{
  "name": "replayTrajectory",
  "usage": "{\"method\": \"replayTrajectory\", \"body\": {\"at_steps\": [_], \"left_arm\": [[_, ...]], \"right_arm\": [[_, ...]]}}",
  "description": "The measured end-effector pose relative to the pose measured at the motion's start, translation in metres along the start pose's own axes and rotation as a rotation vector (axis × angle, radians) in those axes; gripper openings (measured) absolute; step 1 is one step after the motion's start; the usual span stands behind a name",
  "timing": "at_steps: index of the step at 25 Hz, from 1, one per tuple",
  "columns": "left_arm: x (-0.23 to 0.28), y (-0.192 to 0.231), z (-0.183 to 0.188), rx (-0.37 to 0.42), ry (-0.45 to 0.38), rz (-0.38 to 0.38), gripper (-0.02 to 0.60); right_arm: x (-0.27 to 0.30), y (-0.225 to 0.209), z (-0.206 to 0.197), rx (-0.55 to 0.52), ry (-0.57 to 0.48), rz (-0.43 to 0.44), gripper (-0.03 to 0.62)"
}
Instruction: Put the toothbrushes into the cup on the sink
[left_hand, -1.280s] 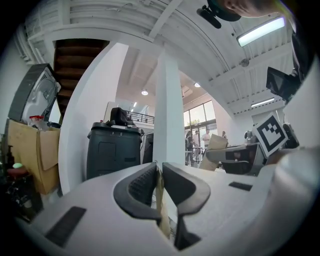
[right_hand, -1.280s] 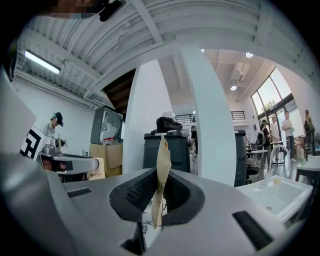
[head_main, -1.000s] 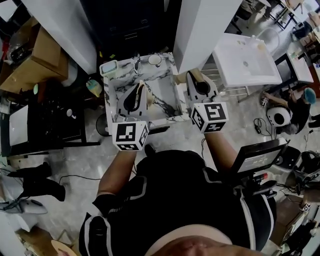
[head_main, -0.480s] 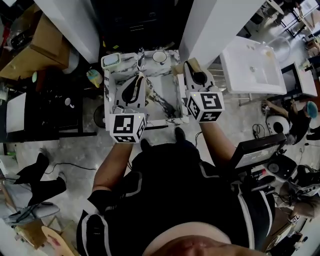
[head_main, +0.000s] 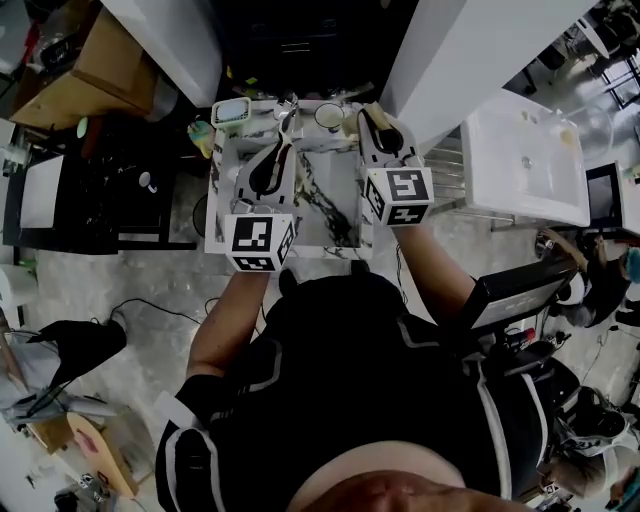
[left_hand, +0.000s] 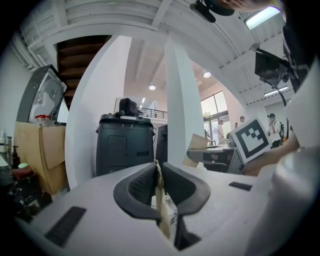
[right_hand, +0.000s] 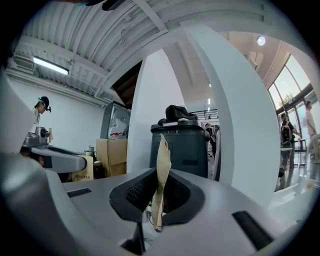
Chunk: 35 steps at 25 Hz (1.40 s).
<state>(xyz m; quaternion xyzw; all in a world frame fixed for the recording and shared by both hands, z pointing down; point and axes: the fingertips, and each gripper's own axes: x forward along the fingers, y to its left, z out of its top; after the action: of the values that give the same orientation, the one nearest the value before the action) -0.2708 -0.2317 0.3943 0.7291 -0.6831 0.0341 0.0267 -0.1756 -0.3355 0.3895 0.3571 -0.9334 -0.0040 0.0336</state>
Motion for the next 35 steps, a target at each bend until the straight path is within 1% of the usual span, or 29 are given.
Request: {"method": "replayTrajectory", "body": {"at_steps": [3,12,20,27,31,35], "left_arm": [[0.009,0.003,-0.006,-0.004,0.018,0.024,0.041],[0.033,0.005,-0.027,-0.015,0.051,0.066,0.041],[0.032,0.009,-0.048,-0.041,0.097,0.139,0.041],[0.029,0.009,-0.068,-0.049,0.124,0.163,0.041],[0.026,0.004,-0.073,-0.052,0.132,0.186,0.041],[0.025,0.000,-0.078,-0.056,0.137,0.202,0.041]], "right_arm": [[0.018,-0.007,-0.008,0.001,0.004,0.014,0.040],[0.075,-0.019,-0.045,0.024,0.060,0.099,0.040],[0.108,-0.014,-0.086,0.023,0.115,0.163,0.040],[0.128,-0.016,-0.131,0.020,0.162,0.180,0.040],[0.133,-0.022,-0.148,0.037,0.180,0.181,0.040],[0.137,-0.022,-0.159,0.030,0.186,0.197,0.040]]}}
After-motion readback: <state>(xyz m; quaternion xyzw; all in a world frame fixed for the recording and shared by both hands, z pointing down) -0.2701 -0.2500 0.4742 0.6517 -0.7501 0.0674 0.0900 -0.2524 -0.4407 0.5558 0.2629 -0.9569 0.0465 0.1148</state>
